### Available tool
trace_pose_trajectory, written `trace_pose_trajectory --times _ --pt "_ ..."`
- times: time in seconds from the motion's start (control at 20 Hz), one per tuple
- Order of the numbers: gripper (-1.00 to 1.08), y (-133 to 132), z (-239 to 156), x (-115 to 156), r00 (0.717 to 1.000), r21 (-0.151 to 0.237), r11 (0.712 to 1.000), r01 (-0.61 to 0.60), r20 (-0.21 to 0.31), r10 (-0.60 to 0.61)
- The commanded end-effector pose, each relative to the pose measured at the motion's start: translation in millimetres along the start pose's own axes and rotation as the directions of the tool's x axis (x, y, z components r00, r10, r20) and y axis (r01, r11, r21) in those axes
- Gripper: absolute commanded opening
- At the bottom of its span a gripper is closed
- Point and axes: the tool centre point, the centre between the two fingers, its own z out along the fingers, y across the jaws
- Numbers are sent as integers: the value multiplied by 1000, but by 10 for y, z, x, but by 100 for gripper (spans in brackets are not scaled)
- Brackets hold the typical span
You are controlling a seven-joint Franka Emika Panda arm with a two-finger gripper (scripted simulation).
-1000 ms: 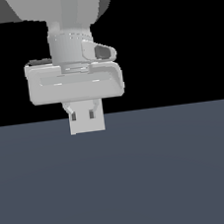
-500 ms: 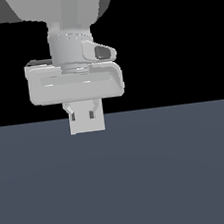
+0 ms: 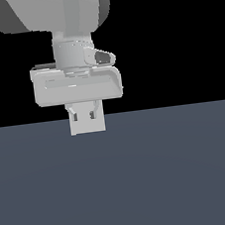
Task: Plug the charger into the wall socket.
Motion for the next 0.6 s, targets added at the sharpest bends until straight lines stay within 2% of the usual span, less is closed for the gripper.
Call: trace_pose_trajectory --times 0.0,0.55 --pt "-100 -1 24 95 1000 0 1000 0 0 0" --pt "-100 1 75 282 1000 0 1000 0 0 0"
